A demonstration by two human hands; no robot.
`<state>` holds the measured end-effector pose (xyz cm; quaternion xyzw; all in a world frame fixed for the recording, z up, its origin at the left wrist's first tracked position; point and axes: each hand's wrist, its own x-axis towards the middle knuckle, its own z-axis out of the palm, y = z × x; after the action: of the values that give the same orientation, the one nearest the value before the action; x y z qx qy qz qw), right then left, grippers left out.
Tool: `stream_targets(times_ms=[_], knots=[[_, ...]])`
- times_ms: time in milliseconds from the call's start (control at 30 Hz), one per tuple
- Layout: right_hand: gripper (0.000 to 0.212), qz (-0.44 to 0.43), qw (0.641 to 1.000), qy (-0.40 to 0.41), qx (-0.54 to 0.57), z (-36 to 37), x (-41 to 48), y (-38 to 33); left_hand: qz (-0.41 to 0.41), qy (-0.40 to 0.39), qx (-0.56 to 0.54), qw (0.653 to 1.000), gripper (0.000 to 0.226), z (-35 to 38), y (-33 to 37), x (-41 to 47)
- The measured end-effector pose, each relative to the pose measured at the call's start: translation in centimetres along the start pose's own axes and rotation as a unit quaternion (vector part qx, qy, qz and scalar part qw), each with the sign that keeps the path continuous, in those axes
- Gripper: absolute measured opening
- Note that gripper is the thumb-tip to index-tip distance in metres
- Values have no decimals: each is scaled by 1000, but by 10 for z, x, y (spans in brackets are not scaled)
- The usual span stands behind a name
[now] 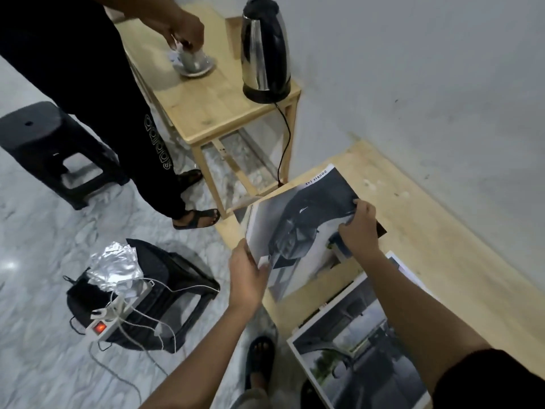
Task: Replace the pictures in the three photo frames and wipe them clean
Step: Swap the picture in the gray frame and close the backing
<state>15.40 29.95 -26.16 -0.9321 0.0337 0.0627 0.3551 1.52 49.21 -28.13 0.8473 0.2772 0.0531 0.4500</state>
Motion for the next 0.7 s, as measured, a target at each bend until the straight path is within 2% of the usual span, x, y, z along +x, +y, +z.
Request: stream_targets(times_ms=[100,167,233,300,467,567,633,700], knots=[[58,-5,997,-34,-62,13,0,10,59,3,79,995,64,6,-12,-3],[55,-8,993,-58,-98,18,-1,17,94,-42,124,987,61,8,-21,-6],[49,-17,991,-75,-109,18,-3,21,82,-88,157,980,56,7,-26,-7],[46,-24,992,-79,-97,13,-6,22,87,-95,172,977,55,3,-28,-5],[39,-9,998,-35,-44,-18,-30,35,107,-80,228,965,55,-1,-21,-4],[37,16,1000,1,-17,-44,-51,56,163,-55,207,963,51,3,-4,-5],[34,58,998,22,-12,-65,-69,73,229,-51,172,957,43,13,12,-13],[33,117,991,58,-1,-84,-94,95,250,-74,155,953,34,26,33,-29]])
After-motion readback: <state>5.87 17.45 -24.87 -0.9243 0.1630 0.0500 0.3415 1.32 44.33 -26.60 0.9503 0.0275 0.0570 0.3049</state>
